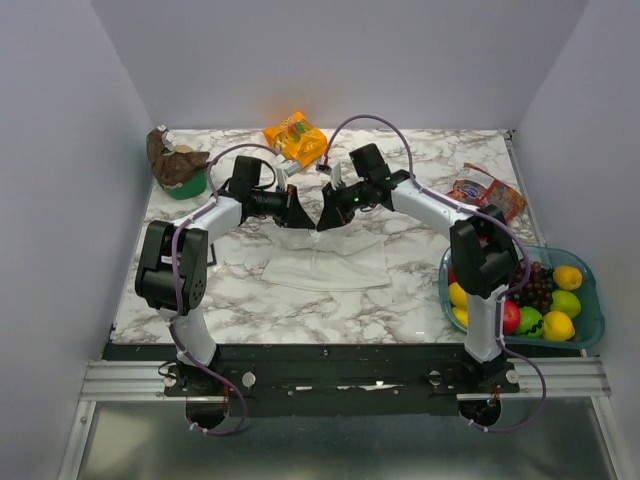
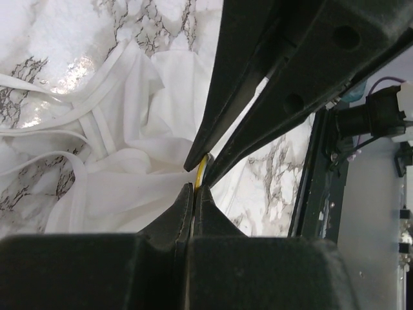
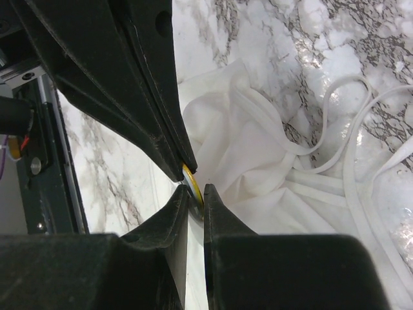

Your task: Remove the brooch from the garment

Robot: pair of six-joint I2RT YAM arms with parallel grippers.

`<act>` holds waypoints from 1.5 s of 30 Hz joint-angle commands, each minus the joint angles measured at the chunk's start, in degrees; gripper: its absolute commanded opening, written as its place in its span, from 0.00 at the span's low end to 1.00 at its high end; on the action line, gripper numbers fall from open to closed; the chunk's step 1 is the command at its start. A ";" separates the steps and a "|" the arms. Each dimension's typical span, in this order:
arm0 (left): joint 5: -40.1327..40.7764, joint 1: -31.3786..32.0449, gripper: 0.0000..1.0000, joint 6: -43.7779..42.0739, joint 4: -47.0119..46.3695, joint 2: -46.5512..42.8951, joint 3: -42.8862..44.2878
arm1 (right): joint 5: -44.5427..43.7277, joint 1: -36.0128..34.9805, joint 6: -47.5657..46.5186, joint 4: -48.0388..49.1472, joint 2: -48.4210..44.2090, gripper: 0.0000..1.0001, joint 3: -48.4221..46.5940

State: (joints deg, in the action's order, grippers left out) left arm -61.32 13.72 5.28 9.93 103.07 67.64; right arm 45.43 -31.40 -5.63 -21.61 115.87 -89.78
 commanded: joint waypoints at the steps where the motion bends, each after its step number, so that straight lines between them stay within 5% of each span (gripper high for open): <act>1: -3.45 1.31 0.00 11.05 -7.11 -2.34 -1.98 | -11.91 -2.61 -4.64 -3.85 3.12 0.12 -3.64; 9: -2.58 1.31 0.00 15.29 -11.52 -1.91 -2.86 | -22.58 -5.87 -14.67 -8.89 4.19 0.11 -5.50; 25: 2.78 1.14 0.00 -1.67 4.22 -2.34 0.04 | -27.67 -5.87 -28.30 -18.30 -0.91 0.19 -0.31; 45: 0.23 1.23 0.00 0.79 2.36 -2.78 -1.46 | -12.56 -4.73 -20.38 -14.17 -2.31 0.29 0.56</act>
State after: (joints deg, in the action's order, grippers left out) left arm -59.24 15.07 6.94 11.75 102.43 65.56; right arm 28.69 -36.25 -26.11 -34.54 113.99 -88.79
